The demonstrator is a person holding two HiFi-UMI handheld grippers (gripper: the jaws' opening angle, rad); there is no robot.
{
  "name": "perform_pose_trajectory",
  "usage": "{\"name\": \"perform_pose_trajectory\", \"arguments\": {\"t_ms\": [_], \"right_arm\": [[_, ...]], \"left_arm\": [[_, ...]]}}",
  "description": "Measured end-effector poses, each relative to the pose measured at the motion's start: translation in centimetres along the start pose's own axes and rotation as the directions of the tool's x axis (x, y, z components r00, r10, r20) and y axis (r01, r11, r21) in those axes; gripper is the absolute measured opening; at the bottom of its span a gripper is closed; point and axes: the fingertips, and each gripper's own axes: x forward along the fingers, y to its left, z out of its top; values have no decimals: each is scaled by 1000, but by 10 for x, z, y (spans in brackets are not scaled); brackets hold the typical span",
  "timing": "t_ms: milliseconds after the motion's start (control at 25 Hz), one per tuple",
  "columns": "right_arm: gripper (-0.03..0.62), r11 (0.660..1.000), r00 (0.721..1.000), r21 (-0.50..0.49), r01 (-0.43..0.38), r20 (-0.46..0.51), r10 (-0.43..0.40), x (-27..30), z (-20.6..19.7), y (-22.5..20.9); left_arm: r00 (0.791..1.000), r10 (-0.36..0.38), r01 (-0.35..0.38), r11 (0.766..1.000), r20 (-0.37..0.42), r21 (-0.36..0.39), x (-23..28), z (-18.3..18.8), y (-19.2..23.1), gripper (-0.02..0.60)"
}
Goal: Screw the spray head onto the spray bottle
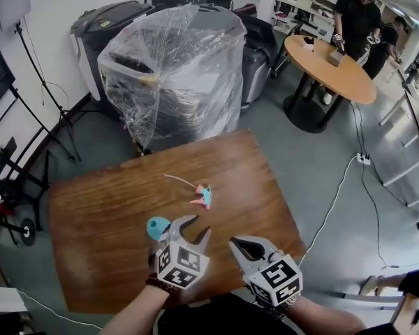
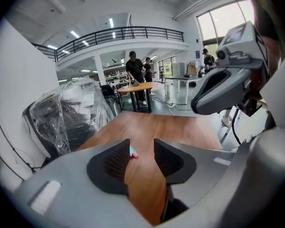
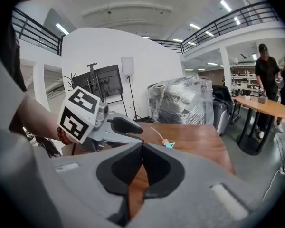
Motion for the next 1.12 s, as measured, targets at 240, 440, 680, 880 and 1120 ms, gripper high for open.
{"name": "perform_pose_trajectory", "arguments": {"t_ms": [240, 440, 680, 880, 1120], "right_arm": [[-9, 999, 999, 11, -37, -27, 38, -5, -9, -32], [-9, 998, 997, 7, -68, -36, 69, -5, -16, -46], [-9, 997, 995, 23, -79, -52, 80, -6, -25, -56], [-9, 996, 994, 23, -92, -53, 93, -7, -27, -58], [-9, 996, 994, 14, -85, -70, 85, -7, -29, -64]], "left_arm": [[987, 81, -87, 995, -137, -39, 56, -28, 16, 210], [966, 113, -142, 983, -231, -113, 86, -54, 31, 266], [943, 169, -217, 965, -285, -148, 101, -71, 52, 321], [930, 147, -208, 966, -336, -155, 112, -84, 55, 314], [916, 137, -204, 968, -378, -144, 120, -96, 59, 229]]}}
